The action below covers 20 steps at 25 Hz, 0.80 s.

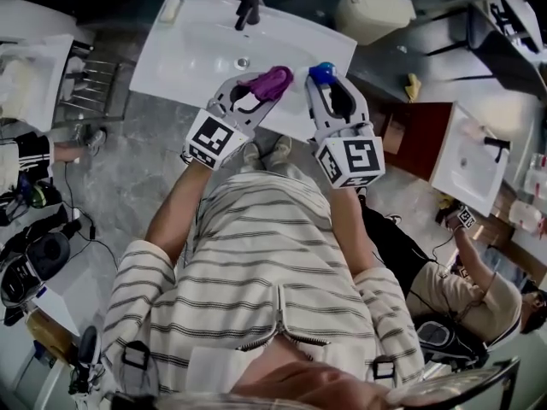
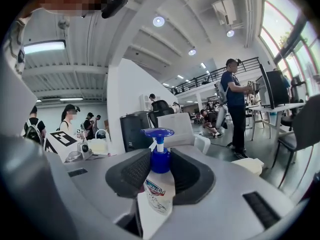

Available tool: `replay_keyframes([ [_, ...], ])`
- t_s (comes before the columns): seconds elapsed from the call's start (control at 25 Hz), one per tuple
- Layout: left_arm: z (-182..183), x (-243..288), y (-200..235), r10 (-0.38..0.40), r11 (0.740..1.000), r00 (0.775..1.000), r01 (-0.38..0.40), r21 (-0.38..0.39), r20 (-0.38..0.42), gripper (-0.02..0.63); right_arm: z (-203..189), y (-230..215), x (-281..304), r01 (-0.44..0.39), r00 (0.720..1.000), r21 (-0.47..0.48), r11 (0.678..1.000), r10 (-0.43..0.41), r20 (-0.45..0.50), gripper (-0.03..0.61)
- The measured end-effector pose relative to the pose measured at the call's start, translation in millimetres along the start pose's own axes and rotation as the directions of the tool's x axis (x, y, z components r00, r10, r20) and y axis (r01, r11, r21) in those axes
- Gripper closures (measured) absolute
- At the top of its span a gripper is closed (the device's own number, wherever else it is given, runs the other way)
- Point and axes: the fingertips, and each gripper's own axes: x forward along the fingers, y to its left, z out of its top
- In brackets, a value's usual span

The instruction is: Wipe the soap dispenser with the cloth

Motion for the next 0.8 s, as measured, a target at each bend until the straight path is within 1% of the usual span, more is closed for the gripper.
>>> replay_keyframes([
  [0.16, -2.4, 1.4, -0.7, 0.052, 0.999, 0.999, -0.052, -0.014, 0.01, 0.485, -6.0, -9.0, 9.4, 0.031, 0.999, 0.017, 0.999, -0.031, 0.009, 0.456],
  [0.28, -5.2, 2.6, 2.7, 0.105, 0.994, 0.994, -0.105, -0.024, 0.01, 0.485, -9.9, -15.4, 16.2, 0.047, 0.999, 0.018, 0.999, -0.048, 0.015, 0.456],
  [0.4, -10.7, 4.9, 8.8, 0.138, 0.99, 0.99, -0.138, -0.033, 0.003, 0.485, -15.0, -22.9, 23.9, 0.067, 0.998, 0.019, 0.998, -0.067, 0.014, 0.456],
  [0.64, -22.2, 7.9, 22.9, 0.211, 0.977, 0.977, -0.212, -0.035, -0.012, 0.486, -29.3, -37.9, 44.3, 0.102, 0.995, 0.02, 0.995, -0.102, 0.011, 0.456],
  [0.8, -24.7, 12.2, 30.2, 0.245, 0.968, 0.969, -0.245, -0.055, -0.008, 0.486, -38.0, -49.1, 61.8, 0.115, 0.993, 0.014, 0.993, -0.115, 0.017, 0.456],
])
